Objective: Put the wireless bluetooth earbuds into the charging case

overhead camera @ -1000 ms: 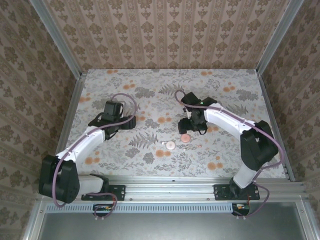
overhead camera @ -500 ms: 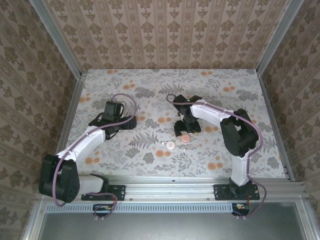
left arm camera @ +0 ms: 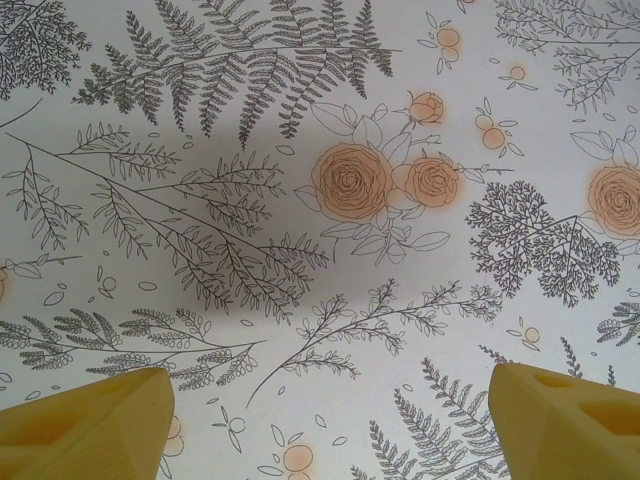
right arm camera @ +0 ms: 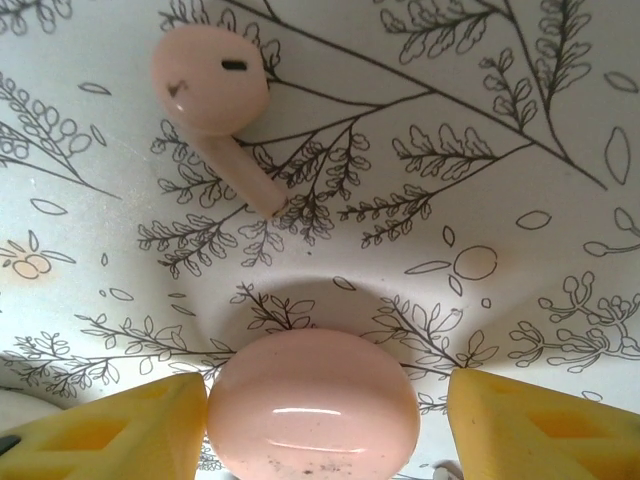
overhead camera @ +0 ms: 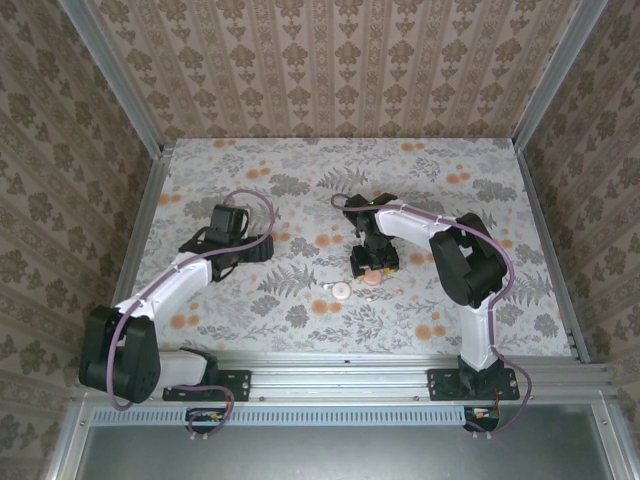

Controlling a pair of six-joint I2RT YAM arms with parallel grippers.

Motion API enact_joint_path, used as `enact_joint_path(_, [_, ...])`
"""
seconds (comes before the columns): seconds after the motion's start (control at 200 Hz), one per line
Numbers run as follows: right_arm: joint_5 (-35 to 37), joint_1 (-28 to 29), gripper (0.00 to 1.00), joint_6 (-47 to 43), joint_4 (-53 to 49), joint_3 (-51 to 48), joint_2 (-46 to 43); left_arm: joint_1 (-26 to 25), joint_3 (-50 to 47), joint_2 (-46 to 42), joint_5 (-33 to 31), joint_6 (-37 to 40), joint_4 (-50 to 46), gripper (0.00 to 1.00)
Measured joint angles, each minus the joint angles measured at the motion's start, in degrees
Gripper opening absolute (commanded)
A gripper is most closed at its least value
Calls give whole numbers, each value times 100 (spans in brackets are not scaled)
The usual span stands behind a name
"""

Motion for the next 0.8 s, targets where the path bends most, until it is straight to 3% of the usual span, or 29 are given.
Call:
enact_joint_path(0.515, [-146, 37, 52, 127, 70, -153, -37, 0, 0, 2, 120, -35, 4, 83])
enact_joint_path(0.8, [-33, 76, 50, 398, 866, -1126, -800, 0, 0, 90, 435, -105, 22, 80])
